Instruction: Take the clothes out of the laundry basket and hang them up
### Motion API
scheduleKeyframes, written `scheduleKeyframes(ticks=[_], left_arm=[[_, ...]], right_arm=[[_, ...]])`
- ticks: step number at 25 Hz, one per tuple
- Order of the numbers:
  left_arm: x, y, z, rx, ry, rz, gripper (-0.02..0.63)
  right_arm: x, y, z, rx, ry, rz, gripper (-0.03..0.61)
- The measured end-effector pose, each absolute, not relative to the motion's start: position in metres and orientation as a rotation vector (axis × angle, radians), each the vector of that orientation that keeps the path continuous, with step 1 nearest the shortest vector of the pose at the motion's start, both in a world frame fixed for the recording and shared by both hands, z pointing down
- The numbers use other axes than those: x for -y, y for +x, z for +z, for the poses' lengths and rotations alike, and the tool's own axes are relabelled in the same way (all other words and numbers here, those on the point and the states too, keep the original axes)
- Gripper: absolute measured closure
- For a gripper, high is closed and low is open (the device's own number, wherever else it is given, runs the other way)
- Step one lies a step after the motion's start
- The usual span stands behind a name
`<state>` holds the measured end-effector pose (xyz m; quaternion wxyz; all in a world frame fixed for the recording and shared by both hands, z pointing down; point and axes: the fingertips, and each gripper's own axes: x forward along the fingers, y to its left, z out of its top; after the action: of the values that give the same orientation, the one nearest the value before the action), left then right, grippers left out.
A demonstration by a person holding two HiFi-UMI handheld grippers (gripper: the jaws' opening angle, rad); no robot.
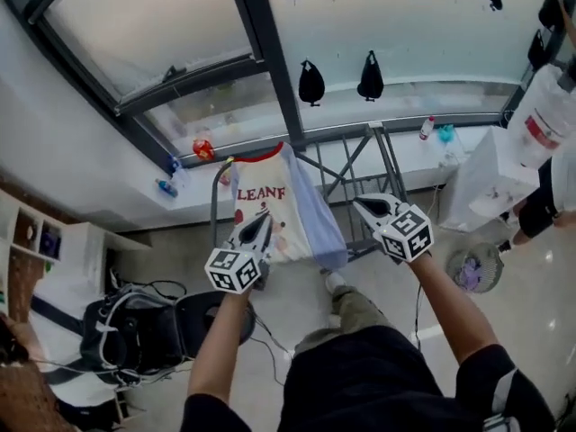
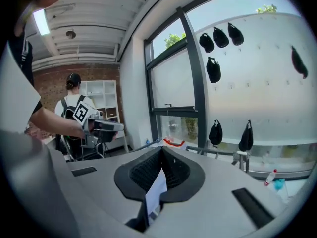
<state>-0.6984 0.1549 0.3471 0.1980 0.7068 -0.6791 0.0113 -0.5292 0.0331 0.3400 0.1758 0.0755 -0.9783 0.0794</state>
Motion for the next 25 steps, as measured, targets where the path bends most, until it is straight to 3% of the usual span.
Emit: scheduleKeyframes(ticks=[8, 18, 25], left_arm=[[-0.151, -0.528, 0.352, 1.678, 2.113, -0.008, 0.607], [-0.046, -0.191, 0.376, 1.186, 2.326, 0.082, 0.607], [0.022, 0.049, 0.410, 0.962, 2.359, 0.178, 0.607]], right_arm=[[-0.056, -0.313, 0.371, 2.680, 0.672, 0.482, 0.580], [-0.010, 0.025, 0.367, 2.499, 1.366, 0.526, 0.580], [-0.024, 0.241, 0.412, 2.314, 1.435, 0.569, 0.580]])
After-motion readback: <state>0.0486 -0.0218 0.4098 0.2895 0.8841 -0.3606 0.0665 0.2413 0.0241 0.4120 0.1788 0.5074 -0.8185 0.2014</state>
